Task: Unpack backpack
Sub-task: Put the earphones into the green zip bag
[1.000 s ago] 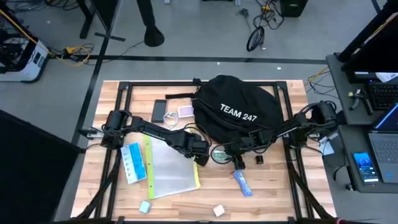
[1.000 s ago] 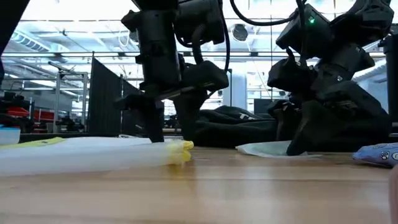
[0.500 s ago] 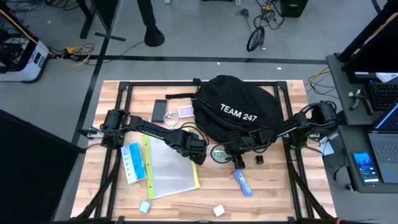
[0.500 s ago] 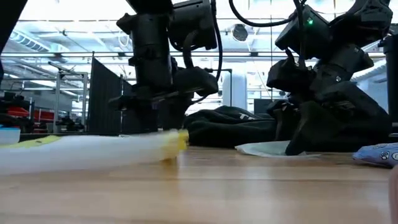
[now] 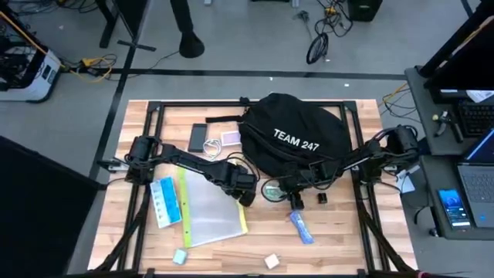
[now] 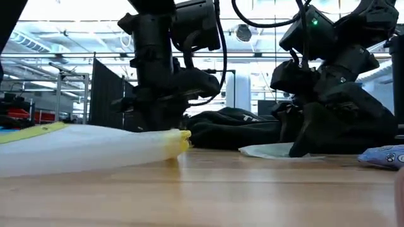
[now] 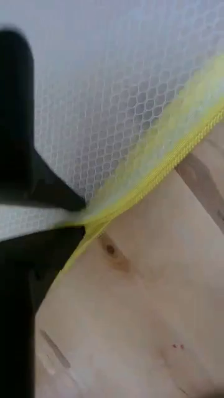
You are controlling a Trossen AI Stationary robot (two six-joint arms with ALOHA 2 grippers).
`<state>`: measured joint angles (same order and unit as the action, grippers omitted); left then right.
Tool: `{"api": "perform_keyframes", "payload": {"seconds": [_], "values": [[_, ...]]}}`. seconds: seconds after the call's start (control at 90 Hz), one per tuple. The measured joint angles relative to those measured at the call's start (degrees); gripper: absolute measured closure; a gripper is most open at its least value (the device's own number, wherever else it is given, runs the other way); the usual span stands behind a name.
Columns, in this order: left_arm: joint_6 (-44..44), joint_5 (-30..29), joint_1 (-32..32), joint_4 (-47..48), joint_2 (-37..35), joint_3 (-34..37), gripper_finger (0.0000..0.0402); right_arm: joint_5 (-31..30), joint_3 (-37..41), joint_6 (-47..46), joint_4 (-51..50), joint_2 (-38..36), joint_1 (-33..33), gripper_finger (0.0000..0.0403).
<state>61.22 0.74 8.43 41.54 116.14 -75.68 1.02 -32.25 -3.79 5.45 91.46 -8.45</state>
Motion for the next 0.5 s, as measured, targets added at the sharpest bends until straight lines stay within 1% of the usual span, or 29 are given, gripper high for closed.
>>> {"api": "perform_keyframes", "payload": {"seconds": [0.078, 0.244, 0.378, 0.5], "values": [[-0.2, 0.1, 0.1, 1.1, -0.3, -0.8, 0.0396, 0.0, 0.0, 0.0, 0.0, -0.2, 0.0, 0.0222], [-3.2, 0.0, 0.3, 8.6, -1.2, -5.4, 0.0401, 0.0, 0.2, 0.0, -0.8, -2.2, 0.0, 0.0222], [-5.1, -1.9, 0.5, 10.4, -3.8, -9.5, 0.0401, 0.0, 0.2, 1.1, -1.2, -2.6, 0.1, 0.0222], [-6.3, -3.6, 0.7, 11.2, -3.9, -11.9, 0.0401, 0.3, 0.2, 2.5, -1.7, -2.6, 0.1, 0.0222]]}}
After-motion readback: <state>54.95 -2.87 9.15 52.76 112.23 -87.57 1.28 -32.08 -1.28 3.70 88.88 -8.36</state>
